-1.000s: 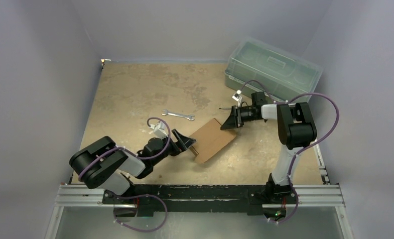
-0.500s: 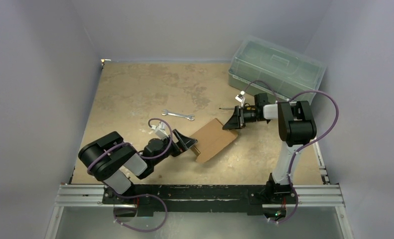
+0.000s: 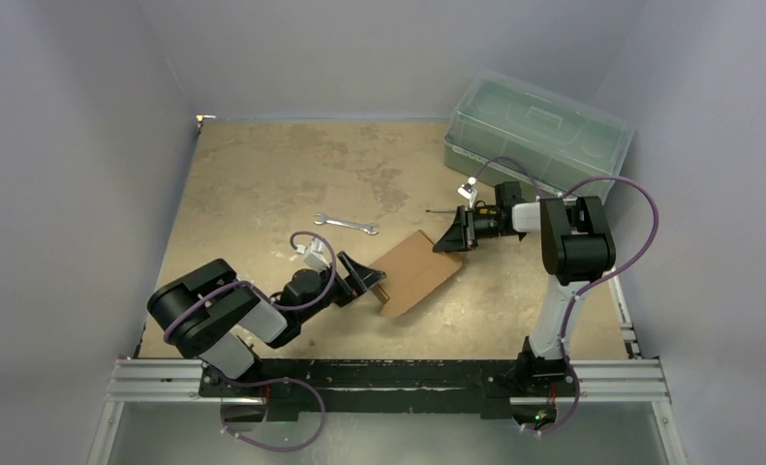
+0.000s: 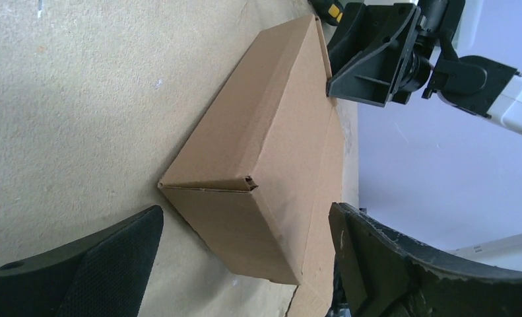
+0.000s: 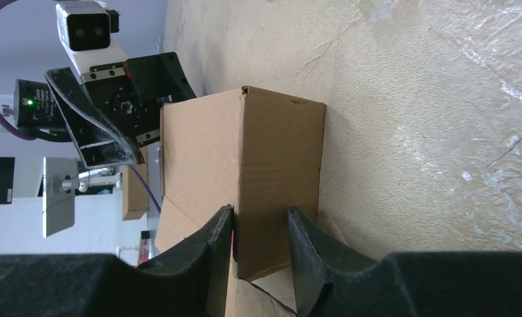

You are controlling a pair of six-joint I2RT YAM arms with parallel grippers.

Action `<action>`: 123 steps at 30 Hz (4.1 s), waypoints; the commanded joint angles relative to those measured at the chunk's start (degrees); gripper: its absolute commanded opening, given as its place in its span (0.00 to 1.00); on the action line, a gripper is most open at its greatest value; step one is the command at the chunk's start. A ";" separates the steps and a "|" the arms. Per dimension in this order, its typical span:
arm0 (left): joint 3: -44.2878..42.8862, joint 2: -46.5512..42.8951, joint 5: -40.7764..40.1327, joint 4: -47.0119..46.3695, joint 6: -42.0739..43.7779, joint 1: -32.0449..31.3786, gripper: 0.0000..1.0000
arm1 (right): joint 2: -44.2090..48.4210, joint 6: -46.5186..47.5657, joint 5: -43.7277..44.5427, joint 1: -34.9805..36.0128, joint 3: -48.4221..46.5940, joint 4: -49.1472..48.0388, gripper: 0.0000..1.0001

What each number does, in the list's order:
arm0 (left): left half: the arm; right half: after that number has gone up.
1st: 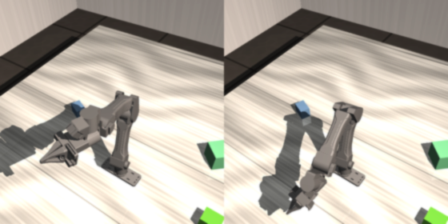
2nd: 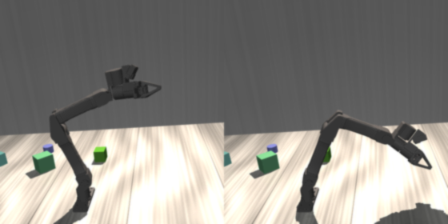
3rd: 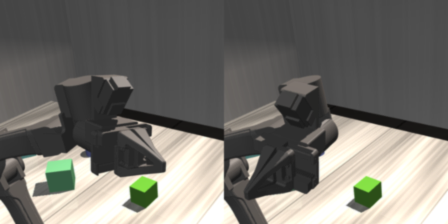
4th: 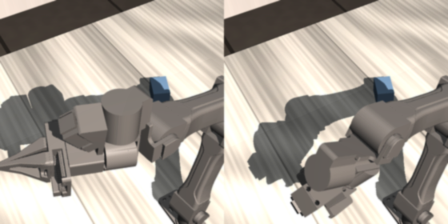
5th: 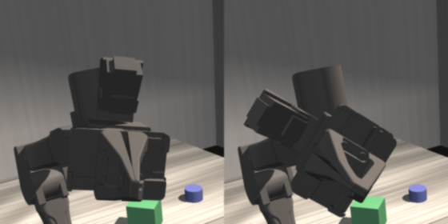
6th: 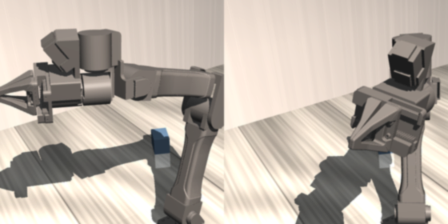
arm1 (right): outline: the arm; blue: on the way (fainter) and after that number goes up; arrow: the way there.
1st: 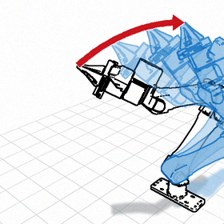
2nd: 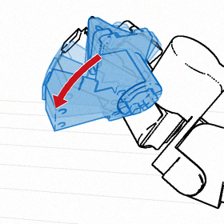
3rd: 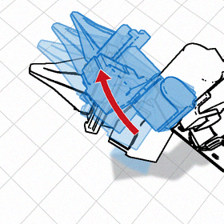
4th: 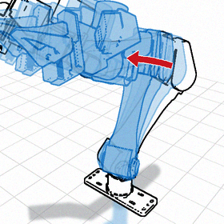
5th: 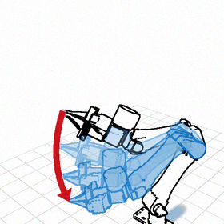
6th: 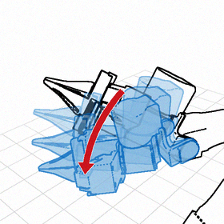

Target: Fold the paper box

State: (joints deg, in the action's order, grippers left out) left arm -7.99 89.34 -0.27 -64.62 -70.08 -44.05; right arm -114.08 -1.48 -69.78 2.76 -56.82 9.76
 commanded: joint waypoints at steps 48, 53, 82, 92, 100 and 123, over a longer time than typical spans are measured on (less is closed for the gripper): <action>-3.21 -28.82 -9.08 29.86 -14.21 -2.04 0.21 | 43.97 74.96 0.48 0.40 -10.24 43.40 0.99; -9.49 -30.77 -6.87 43.07 -20.41 -2.09 0.12 | 47.38 93.37 3.86 9.92 -8.94 48.82 0.99; -7.87 -22.18 5.28 27.98 -36.49 4.09 0.05 | 55.68 89.36 38.95 38.23 12.40 12.99 0.99; -5.80 -21.12 6.92 23.50 -39.03 5.07 0.05 | 56.40 86.06 49.21 41.10 21.84 -7.58 0.97; -5.20 -20.70 6.87 21.99 -39.34 5.20 0.06 | 56.09 87.43 53.42 42.72 29.84 -24.02 0.86; 0.38 -30.10 3.58 21.38 -30.55 6.93 0.82 | 55.94 72.13 46.56 42.23 23.97 -16.36 0.41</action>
State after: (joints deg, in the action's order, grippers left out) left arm -8.12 65.14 5.30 -43.48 -107.35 -38.50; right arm -58.81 78.41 -18.72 45.91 -28.58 -7.20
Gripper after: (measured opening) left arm 0.726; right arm 0.498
